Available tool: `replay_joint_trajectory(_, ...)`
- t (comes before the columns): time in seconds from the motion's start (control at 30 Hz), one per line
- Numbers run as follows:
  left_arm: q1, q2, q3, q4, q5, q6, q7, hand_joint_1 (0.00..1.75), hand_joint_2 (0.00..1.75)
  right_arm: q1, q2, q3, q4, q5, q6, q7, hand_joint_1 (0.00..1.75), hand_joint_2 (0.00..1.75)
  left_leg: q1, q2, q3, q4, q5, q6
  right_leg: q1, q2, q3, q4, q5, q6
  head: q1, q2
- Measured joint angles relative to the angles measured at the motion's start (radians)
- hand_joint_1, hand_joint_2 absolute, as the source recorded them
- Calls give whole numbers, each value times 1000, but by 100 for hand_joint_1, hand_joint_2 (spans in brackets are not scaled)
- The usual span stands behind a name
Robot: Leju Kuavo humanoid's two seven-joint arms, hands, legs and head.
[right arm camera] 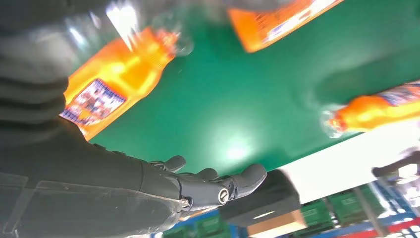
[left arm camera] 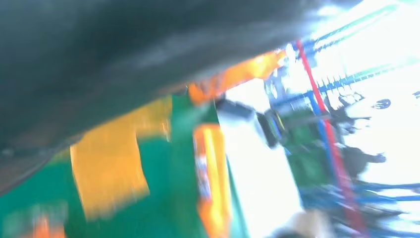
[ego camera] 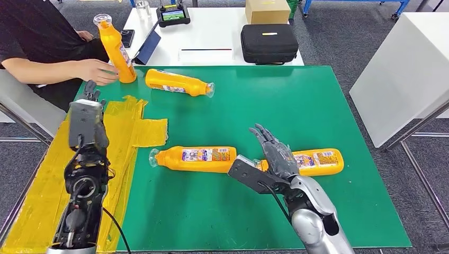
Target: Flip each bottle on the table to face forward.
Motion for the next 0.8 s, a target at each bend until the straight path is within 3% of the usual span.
replay_joint_trajectory(0.07,53,0,6,-58,175,21,-38,0,0,-18,-6,-10,26,33,1,5,0,175,0,0,0,0,0,0,0,0,0,0,0,0,0,0)
replay_joint_trajectory(0.13,94,0,6,-103,252,39,-63,0,0,-34,-12,-17,48,53,2,9,0,175,0,0,1,0,0,0,0,0,0,0,0,0,0,0)
replay_joint_trajectory(0.53,165,0,-2,-201,332,57,-75,0,0,-76,-22,-26,107,89,16,11,0,175,0,-1,0,0,0,0,0,0,0,0,0,0,0,0)
replay_joint_trajectory(0.8,178,8,-78,-226,431,101,-109,0,0,-214,-7,48,236,130,78,5,0,175,0,-1,1,0,1,0,0,0,1,0,0,0,0,0)
